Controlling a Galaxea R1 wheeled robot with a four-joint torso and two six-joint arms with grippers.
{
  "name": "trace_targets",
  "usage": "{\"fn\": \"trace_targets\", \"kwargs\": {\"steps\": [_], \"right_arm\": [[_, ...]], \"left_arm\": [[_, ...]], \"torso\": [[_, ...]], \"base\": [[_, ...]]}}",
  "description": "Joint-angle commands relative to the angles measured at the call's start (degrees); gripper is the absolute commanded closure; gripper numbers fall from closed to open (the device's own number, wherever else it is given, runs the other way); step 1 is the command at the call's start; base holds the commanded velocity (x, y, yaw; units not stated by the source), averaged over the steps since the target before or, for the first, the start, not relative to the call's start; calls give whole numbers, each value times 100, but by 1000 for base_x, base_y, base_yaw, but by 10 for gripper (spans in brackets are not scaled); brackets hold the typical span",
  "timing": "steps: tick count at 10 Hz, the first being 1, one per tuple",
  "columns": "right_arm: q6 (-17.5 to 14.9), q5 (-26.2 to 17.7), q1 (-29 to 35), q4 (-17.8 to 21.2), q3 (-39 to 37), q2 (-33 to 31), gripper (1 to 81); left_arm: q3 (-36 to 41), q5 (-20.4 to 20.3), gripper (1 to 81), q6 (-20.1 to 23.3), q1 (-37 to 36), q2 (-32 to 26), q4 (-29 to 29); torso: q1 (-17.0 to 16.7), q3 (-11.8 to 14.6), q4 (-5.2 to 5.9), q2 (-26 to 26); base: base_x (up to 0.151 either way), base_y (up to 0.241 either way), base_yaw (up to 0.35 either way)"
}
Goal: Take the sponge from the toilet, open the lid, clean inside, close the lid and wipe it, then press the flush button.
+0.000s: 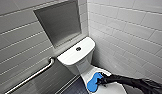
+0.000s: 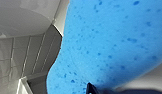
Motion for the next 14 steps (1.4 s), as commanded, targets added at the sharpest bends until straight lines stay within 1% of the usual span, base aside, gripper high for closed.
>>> {"fn": "trace_targets", "kwargs": {"steps": [1, 4, 6, 7, 9, 11, 14], "right_arm": [[-5, -304, 420, 28, 56, 151, 811], [21, -366, 376, 10, 874, -447, 811], [21, -331, 280, -16, 1461, -1017, 811], [21, -296, 209, -7, 1689, -1297, 811], [21, -278, 25, 2, 1972, -1658, 811], [12, -129, -195, -7, 2157, -1950, 811], [21, 160, -415, -59, 2885, -2686, 811]], "left_arm": [[15, 431, 10, 9, 74, -90, -35], [15, 431, 10, 9, 83, -81, -26], [15, 423, 10, 9, 83, -55, -9], [15, 431, 10, 9, 83, -55, 8], [15, 431, 10, 9, 74, -47, 17], [15, 431, 10, 9, 74, -55, 18], [24, 431, 10, 9, 82, -37, 26]], "torso": [[0, 0, 0, 0], [0, 0, 0, 0], [0, 0, 0, 0], [0, 0, 0, 0], [0, 0, 0, 0], [0, 0, 0, 0], [0, 0, 0, 0]], "base": [[0, 0, 0], [0, 0, 0], [0, 0, 0], [0, 0, 0], [0, 0, 0], [0, 0, 0], [0, 0, 0]]}}
